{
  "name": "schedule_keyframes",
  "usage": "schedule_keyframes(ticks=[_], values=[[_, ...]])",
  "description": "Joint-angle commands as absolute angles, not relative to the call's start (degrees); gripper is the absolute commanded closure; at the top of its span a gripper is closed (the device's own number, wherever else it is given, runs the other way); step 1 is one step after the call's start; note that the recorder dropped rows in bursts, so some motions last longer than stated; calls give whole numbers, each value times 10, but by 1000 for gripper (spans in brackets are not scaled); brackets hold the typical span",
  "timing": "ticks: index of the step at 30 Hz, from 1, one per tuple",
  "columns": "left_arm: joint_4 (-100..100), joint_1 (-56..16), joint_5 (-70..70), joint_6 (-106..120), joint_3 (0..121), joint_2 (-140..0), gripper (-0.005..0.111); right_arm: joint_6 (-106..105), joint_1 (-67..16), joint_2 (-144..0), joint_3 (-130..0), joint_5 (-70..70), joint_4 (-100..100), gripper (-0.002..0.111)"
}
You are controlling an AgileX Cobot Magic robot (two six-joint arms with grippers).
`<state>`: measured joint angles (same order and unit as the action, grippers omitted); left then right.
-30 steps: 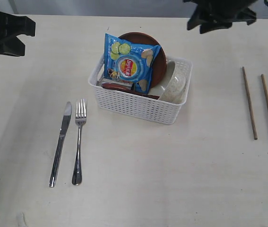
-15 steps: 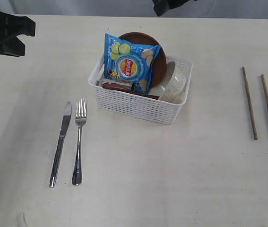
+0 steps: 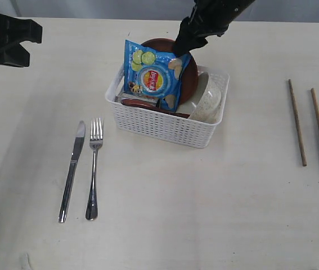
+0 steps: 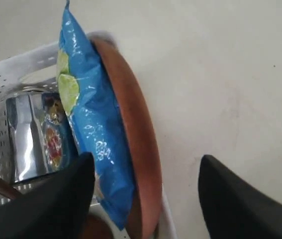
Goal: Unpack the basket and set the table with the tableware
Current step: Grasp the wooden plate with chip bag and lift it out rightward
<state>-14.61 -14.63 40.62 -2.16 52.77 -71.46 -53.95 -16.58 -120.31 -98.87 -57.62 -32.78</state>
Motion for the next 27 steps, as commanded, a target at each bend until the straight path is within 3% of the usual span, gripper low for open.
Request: schedule_keyframes(ticks=[1,20,22,27], values=[[-153,-145,403,-26,524,-714,107,-567,-164,-1212,-992,-592,-343,50],[-153,-145,401,-26,524,-714,107,-626,-187,-1230,-989,-629,-381,51],[-153,-145,401,-26,524,-714,107,-625,-197,-1230,-989,-619,-357,58],[-153,-145,401,-26,524,-714,107,-611,-211,-1230,-989,-610,-326,94]])
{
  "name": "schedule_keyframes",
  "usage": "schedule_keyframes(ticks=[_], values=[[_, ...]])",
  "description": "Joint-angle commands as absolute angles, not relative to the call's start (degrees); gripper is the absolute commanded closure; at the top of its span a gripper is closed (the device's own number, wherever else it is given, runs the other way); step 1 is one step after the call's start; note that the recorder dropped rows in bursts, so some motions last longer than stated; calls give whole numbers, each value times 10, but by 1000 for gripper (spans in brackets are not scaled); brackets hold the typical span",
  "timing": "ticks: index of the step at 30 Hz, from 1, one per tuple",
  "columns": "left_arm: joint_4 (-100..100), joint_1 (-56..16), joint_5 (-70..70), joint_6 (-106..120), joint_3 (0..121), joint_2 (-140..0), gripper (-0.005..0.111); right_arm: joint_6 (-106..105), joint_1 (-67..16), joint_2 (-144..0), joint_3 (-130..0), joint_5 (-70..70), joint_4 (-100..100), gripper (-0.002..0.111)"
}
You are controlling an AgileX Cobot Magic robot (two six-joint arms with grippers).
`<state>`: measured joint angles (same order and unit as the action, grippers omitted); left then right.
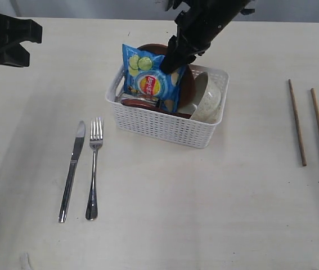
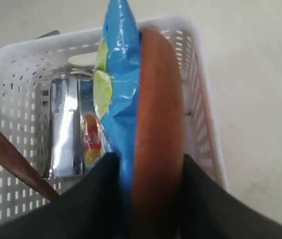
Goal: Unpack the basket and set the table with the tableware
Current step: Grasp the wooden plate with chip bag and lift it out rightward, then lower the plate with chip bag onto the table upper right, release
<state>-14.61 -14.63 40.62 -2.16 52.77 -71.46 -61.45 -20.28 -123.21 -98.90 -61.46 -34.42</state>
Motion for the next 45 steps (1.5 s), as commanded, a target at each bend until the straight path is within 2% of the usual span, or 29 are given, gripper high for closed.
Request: schedule_keyframes(ticks=[1,2,3,14,16,20,24,30,45], values=[[-153,-145,401,-26,524,-714,107,-608,-211,-1230,-989,-609,-326,101],[-153,-145,401,-26,524,-714,107,-609,-211,-1230,-989,-609,-326,108],[-153,-145,401,-26,524,-714,107,-609,-211,-1229,-989,-609,-326,109],[-153,-145,401,-26,524,-714,107,-587,-201,-1107,-992,-548,-310,109],[-153,-145,401,-26,524,-714,107,-544,-184,-1083,-992,-522,-274,109],[-153,-145,401,-26,524,-714,107,-461,-93,-1066,-992,-503,-279,109],[-153,-145,401,-26,524,-714,107,-419,13,-1086,-989,-519,-365,109],[-153,-145,401,-26,524,-714,107,-419,112,-1135,-936,-516,-486,109],[-154,-145,392,-26,524,-714,107,-451,143,-1317,-930,-586,-626,109]])
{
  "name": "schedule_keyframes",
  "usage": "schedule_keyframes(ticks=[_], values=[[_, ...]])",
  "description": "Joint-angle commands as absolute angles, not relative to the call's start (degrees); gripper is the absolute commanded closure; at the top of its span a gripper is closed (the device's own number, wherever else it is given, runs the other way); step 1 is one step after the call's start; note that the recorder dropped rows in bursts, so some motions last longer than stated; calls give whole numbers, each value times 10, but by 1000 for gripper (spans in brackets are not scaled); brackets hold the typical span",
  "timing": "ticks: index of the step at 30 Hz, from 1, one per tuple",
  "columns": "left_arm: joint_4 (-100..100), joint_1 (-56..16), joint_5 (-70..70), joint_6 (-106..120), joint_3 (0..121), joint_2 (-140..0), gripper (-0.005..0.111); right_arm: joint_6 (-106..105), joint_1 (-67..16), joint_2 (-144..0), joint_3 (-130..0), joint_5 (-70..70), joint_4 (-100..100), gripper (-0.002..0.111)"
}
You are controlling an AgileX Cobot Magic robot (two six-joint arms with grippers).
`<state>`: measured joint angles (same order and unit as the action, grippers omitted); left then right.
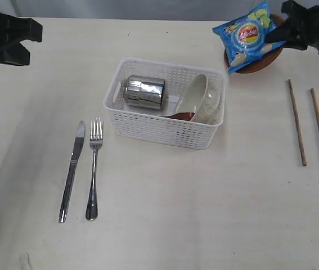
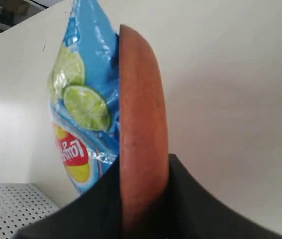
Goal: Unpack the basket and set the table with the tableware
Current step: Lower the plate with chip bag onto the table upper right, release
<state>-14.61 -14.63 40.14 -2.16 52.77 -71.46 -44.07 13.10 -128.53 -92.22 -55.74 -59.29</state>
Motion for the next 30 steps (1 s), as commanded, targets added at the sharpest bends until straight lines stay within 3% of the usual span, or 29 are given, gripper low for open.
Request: schedule_keyframes(ticks=[1,16,18,21,30], values=[[-154,-145,392,-26,524,-714,107,-451,146,-1326,-931,-592,-627,109],[-154,-145,390,-24,524,-714,107,-439,158,-1355,-932,-578,-584,108],[-154,-145,390,-24,524,-714,107,-441,158,-1355,-932,-585,-586,100],[-154,-145,389,-24,524,-714,107,-441,158,-1355,-932,-590,-586,74],[-153,-145,388,-24,524,-714,107,-441,158,-1350,-932,-584,-585,73]])
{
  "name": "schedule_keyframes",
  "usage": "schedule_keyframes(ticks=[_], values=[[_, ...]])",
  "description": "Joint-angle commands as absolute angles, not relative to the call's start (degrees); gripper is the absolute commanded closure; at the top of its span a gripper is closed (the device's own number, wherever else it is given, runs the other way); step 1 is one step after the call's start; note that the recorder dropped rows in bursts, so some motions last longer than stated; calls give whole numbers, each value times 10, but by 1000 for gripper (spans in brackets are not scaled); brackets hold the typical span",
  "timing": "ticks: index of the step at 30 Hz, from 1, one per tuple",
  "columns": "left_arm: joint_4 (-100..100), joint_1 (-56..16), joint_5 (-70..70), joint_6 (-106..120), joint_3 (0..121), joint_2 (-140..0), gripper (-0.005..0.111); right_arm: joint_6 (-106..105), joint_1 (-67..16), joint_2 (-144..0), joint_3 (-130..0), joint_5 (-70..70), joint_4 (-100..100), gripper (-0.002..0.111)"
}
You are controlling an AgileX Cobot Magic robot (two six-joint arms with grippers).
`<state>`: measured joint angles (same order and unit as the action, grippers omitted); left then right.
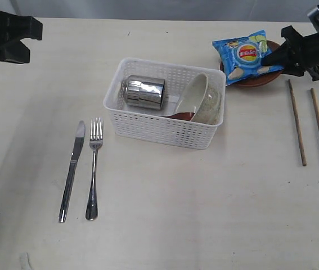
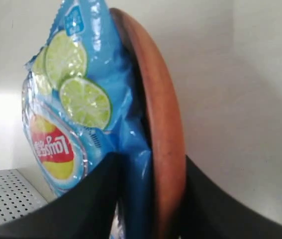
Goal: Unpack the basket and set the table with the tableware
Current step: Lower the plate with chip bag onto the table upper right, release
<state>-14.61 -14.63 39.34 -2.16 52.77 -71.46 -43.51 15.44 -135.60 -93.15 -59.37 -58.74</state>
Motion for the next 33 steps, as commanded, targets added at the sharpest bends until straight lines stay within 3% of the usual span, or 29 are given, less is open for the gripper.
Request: schedule_keyframes(ticks=[1,19,25,33], values=[[-153,-145,388,-24,524,-714,107,-441,158,-1347,-932,-583,-583,73],[-153,-145,388,-24,524,-714,107,-441,156,-1324,-932,-571,-524,72],[-154,-145,388,-24,524,-714,107,-443,150,-1329,-932,-571,-525,53],[-154,-145,388,-24,524,-714,107,-443,148,-1328,-946,-574,-523,53]])
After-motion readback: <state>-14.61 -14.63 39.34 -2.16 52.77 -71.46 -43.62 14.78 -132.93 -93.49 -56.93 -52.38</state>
